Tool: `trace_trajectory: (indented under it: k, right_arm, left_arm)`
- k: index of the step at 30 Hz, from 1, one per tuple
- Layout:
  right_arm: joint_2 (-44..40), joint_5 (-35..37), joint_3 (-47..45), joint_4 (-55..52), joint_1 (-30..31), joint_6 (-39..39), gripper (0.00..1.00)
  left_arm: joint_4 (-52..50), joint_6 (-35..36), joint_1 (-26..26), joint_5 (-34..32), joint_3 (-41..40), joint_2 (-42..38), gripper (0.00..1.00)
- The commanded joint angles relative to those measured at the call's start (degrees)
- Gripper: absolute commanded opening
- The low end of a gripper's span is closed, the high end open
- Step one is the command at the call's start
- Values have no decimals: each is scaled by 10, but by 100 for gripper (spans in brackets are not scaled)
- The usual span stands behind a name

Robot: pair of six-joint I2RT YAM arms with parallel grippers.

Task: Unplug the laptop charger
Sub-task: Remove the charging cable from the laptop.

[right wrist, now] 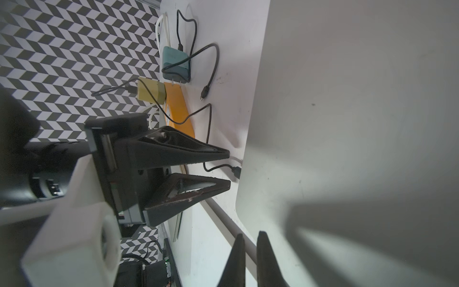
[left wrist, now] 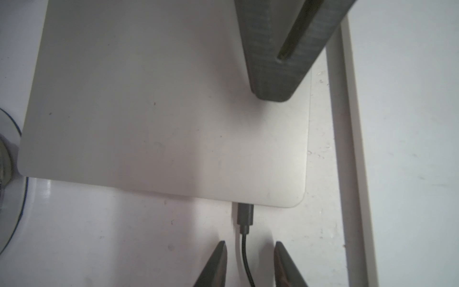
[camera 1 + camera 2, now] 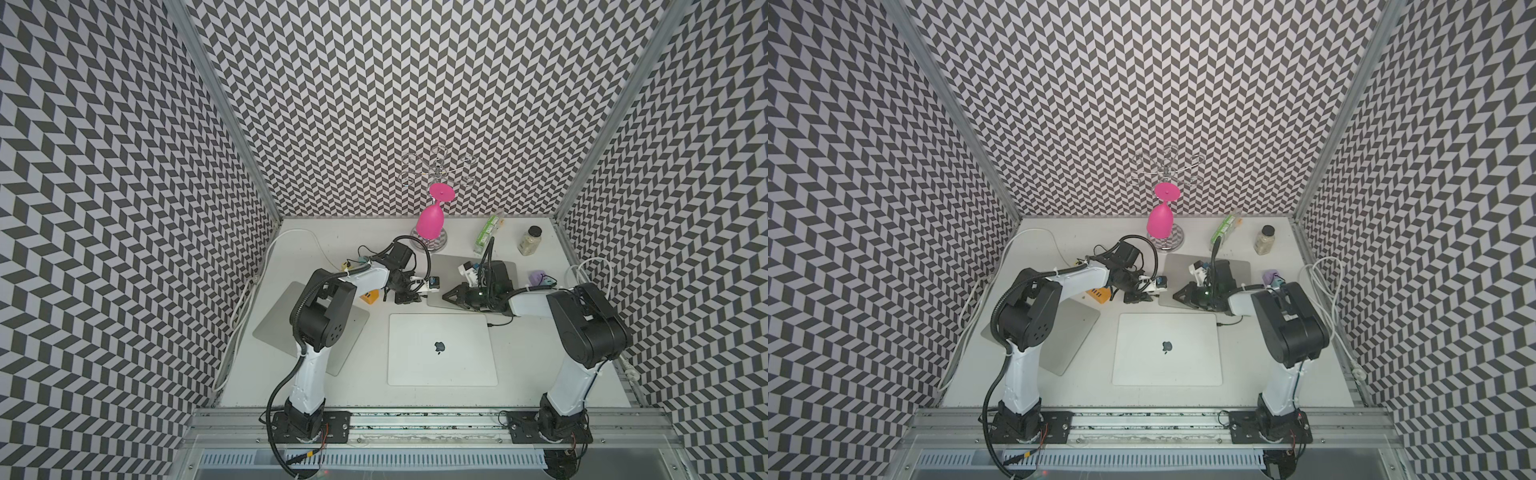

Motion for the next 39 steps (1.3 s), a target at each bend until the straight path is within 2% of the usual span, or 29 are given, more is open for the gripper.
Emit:
trace_trajectory:
  k: [1,11,21,27,39]
  right_arm:
    - [10,-9,-9,30,-3,-2,10]
    - [30,-9,-12,33,-7,-4,9]
    - [42,-11,-7,28,-11,-11,9]
    - [48,-12,-4,24,-12,-15,9]
    - [54,-12,-2,19,-13,-22,9]
  left_arm:
    - [13,-1,-6,4,10,7,33]
    - [4,11,-6,14,16,17,24]
    - [-1,11,-8,22,32,31,24]
    - [-7,16,-10,25,35,35,19]
    - [-24,15,-20,21,48,47,21]
